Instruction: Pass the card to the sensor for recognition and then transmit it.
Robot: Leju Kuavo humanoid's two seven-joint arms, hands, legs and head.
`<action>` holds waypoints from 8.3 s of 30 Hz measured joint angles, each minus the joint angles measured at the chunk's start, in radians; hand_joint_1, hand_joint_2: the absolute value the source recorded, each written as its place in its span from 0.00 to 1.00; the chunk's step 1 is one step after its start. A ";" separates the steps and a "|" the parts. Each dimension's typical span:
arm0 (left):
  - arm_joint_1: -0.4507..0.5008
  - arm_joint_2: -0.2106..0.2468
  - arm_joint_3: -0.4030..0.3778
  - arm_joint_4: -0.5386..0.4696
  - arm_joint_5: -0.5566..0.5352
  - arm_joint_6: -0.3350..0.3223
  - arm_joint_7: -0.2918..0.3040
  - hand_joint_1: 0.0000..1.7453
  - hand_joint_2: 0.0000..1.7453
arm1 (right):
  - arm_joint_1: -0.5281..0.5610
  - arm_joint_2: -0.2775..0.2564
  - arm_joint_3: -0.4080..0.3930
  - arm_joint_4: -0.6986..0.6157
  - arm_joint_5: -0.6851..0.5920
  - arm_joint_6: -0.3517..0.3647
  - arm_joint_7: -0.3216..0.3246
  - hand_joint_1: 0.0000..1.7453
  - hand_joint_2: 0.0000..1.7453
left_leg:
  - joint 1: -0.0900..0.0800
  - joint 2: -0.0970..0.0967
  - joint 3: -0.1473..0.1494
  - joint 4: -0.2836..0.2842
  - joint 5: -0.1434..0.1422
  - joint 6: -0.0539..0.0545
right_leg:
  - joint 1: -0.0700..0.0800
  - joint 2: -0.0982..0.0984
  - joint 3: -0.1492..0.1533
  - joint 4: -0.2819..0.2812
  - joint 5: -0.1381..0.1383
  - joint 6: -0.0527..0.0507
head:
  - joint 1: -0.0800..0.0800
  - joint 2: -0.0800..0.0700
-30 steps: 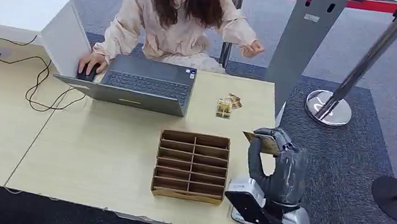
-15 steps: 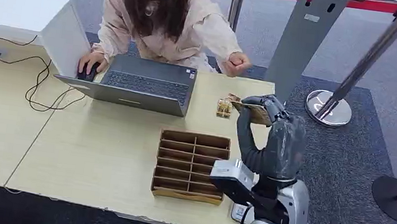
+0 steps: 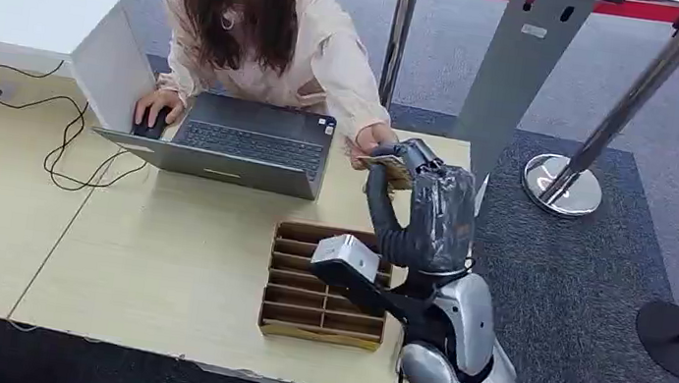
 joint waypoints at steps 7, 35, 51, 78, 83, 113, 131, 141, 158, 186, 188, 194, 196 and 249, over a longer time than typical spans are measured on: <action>-0.002 -0.008 0.000 0.000 0.000 -0.002 0.014 0.00 1.00 | -0.051 0.055 0.044 0.134 -0.045 -0.013 -0.024 1.00 1.00 | 0.000 0.000 0.000 0.000 0.000 0.000 | 0.000 0.000 0.000 0.000 0.000 0.000 | -0.001 0.000; 0.001 -0.018 0.000 0.000 0.009 -0.012 0.020 0.00 1.00 | -0.096 0.138 0.139 0.300 0.026 -0.048 -0.013 0.00 1.00 | 0.000 0.000 0.001 0.000 0.000 0.000 | 0.000 0.000 0.000 0.000 0.000 0.000 | -0.001 0.000; 0.007 -0.013 0.000 0.000 0.032 0.011 -0.002 0.00 1.00 | 0.228 -0.031 0.096 -0.096 0.173 -0.029 0.015 0.00 1.00 | 0.000 0.000 0.001 0.000 -0.001 0.000 | 0.000 0.000 0.000 -0.001 0.000 0.000 | 0.000 0.000; -0.013 0.019 0.046 0.000 0.108 -0.097 0.327 0.00 1.00 | 0.429 -0.139 -0.033 -0.282 -0.360 -0.149 -0.184 0.00 1.00 | 0.000 0.000 0.001 0.000 0.000 0.000 | 0.000 0.000 0.002 -0.001 0.000 0.000 | -0.001 0.000; -0.010 0.027 0.046 0.000 0.105 -0.081 0.306 0.00 1.00 | 0.429 -0.143 -0.033 -0.278 -0.387 -0.149 -0.187 0.00 1.00 | 0.000 0.000 0.001 0.000 0.000 0.000 | 0.000 0.000 0.002 -0.001 0.000 0.000 | 0.000 0.000; -0.005 0.027 0.046 0.000 0.084 -0.035 0.219 0.00 1.00 | 0.427 -0.169 -0.014 -0.200 -0.267 -0.149 -0.122 0.00 1.00 | 0.000 0.000 0.002 0.000 0.000 0.000 | 0.000 0.000 0.002 -0.001 0.000 0.000 | 0.000 0.000; -0.005 0.027 0.046 0.000 0.073 -0.037 0.216 0.00 1.00 | 0.407 -0.181 0.020 -0.159 -0.240 -0.134 -0.093 0.00 1.00 | 0.000 0.000 0.002 0.000 0.000 0.000 | 0.000 0.000 0.002 -0.001 0.000 0.000 | 0.000 0.000; -0.005 0.027 0.046 0.000 0.062 -0.046 0.210 0.00 1.00 | 0.355 -0.180 0.069 -0.132 -0.096 -0.082 -0.040 0.06 1.00 | 0.000 0.000 0.002 0.000 0.000 0.000 | 0.000 0.000 0.002 -0.001 0.000 0.000 | 0.000 0.000; -0.006 0.025 0.046 -0.001 0.035 -0.066 0.204 0.00 1.00 | 0.270 -0.140 0.114 -0.081 0.011 0.017 -0.026 0.46 1.00 | 0.000 0.000 0.002 0.000 0.000 0.000 | 0.000 0.000 0.002 -0.001 0.000 0.000 | 0.000 0.000; -0.005 0.024 0.044 -0.001 0.026 -0.092 0.195 0.00 1.00 | 0.107 -0.060 0.142 0.097 0.096 0.130 0.079 0.42 1.00 | 0.000 0.000 0.002 0.000 0.000 0.000 | 0.000 0.000 0.002 0.000 0.000 0.000 | 0.000 0.000; -0.005 0.024 0.044 -0.001 0.026 -0.092 0.195 0.00 1.00 | 0.103 -0.060 0.142 0.104 0.101 0.135 0.085 0.34 1.00 | 0.000 0.000 0.002 0.000 0.000 0.000 | 0.000 0.000 0.002 0.000 0.000 0.000 | 0.000 0.000; -0.005 0.024 0.044 -0.001 0.026 -0.090 0.192 0.00 1.00 | 0.101 -0.061 0.142 0.125 0.123 0.159 0.100 0.33 1.00 | 0.000 0.000 0.003 0.000 0.000 0.000 | 0.000 0.000 0.002 0.000 0.000 0.000 | 0.000 0.000; -0.004 0.024 0.044 -0.001 0.028 -0.090 0.191 0.00 1.00 | 0.102 -0.063 0.141 0.131 0.132 0.164 0.107 0.32 1.00 | 0.000 0.000 0.003 0.000 0.000 0.000 | 0.000 0.000 0.002 -0.001 0.000 0.000 | 0.000 0.000; 0.001 0.033 0.044 -0.001 0.022 -0.092 0.171 0.00 1.00 | 0.110 -0.046 0.074 0.307 0.169 0.163 0.105 0.49 1.00 | 0.000 0.000 0.003 0.000 0.000 0.000 | 0.000 0.000 0.002 0.000 0.000 0.000 | 0.000 0.000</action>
